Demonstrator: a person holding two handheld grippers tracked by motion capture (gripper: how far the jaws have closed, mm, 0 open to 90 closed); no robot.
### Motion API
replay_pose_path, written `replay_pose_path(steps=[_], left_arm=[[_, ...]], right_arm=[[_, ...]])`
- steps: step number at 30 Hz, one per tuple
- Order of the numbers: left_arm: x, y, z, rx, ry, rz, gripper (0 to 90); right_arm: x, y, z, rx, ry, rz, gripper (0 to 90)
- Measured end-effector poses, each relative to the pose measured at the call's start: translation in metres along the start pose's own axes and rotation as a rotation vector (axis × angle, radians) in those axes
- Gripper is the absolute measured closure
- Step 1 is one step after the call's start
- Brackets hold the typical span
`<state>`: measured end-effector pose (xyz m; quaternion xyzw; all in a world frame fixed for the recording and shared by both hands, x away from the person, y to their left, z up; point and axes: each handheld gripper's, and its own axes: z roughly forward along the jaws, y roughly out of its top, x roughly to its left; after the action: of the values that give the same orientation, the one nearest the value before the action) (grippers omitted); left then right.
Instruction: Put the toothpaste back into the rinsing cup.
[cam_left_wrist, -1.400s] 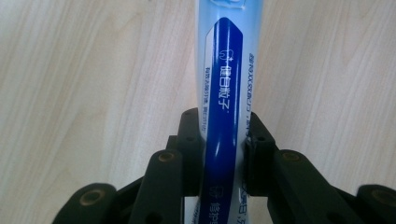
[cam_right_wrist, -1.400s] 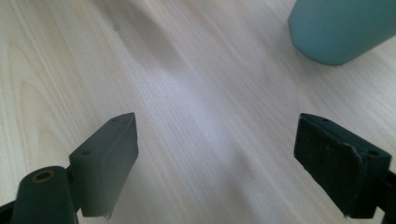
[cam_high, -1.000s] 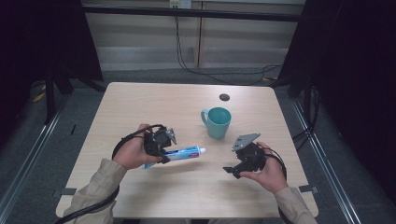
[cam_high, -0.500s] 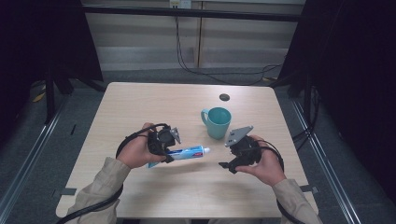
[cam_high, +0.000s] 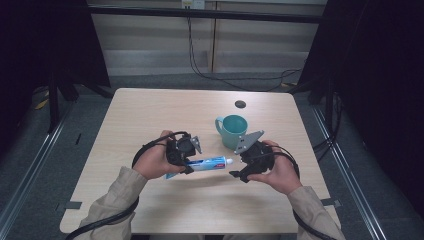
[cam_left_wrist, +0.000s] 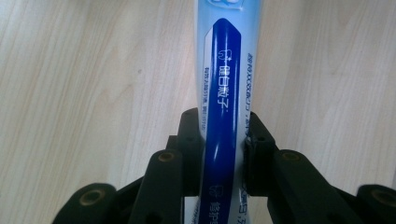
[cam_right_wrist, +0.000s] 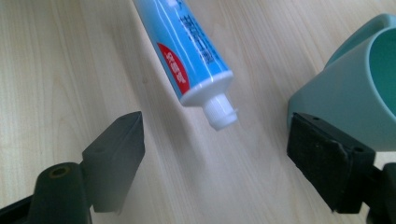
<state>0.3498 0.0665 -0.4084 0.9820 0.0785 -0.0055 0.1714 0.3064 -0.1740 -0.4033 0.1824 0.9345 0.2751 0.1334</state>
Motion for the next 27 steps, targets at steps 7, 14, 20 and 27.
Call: replay_pose_path(steps=[7, 14, 20, 27], left_arm=[[-0.002, 0.006, 0.001, -0.009, -0.007, 0.010, 73.2], [-0.002, 0.008, 0.004, -0.011, -0.007, 0.017, 73.1], [-0.004, 0.012, 0.003, -0.010, -0.012, 0.029, 73.1], [-0.007, 0.017, 0.001, -0.034, -0.014, 0.042, 73.0]], right_arm=[[0.001, 0.006, 0.002, -0.005, 0.011, -0.023, 19.9], [0.003, 0.011, 0.004, -0.005, 0.018, -0.038, 21.3], [0.007, 0.019, 0.008, 0.004, 0.023, -0.077, 23.7], [0.008, 0.020, 0.011, -0.001, 0.036, -0.087, 25.6]])
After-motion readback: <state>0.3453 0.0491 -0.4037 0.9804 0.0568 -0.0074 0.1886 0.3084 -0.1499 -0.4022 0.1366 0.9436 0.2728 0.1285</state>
